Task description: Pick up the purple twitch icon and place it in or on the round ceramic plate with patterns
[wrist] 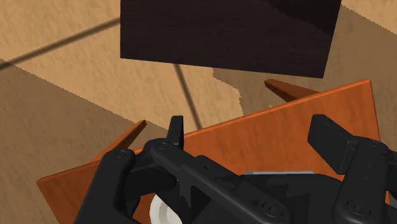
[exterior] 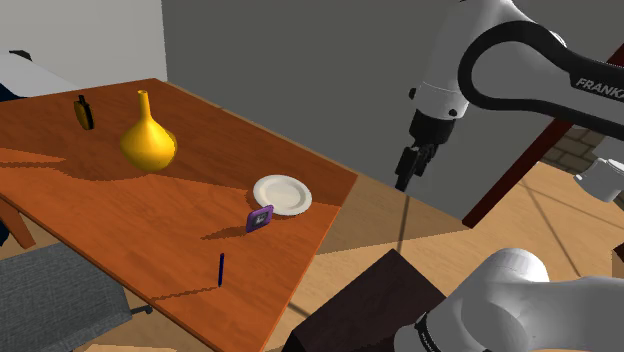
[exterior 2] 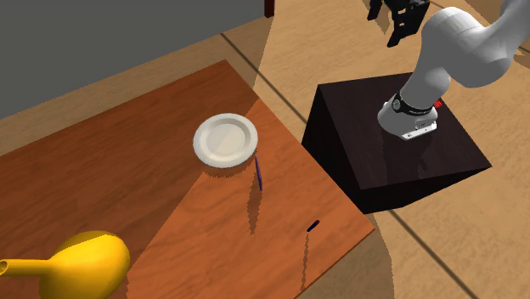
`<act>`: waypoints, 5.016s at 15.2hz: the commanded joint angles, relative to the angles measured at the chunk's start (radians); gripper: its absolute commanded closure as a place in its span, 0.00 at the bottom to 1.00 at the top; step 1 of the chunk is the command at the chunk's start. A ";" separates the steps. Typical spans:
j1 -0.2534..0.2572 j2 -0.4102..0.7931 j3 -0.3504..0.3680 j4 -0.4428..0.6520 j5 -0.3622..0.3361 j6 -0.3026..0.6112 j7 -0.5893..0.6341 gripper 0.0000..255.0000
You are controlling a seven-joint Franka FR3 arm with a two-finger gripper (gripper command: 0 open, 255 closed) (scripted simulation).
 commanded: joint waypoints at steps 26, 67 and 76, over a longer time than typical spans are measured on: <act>0.159 0.892 0.023 0.299 -0.216 0.562 -0.600 0.00; 0.264 1.381 0.084 0.573 -0.416 0.755 -0.814 1.00; 0.255 1.299 0.100 0.575 -0.385 0.676 -0.850 1.00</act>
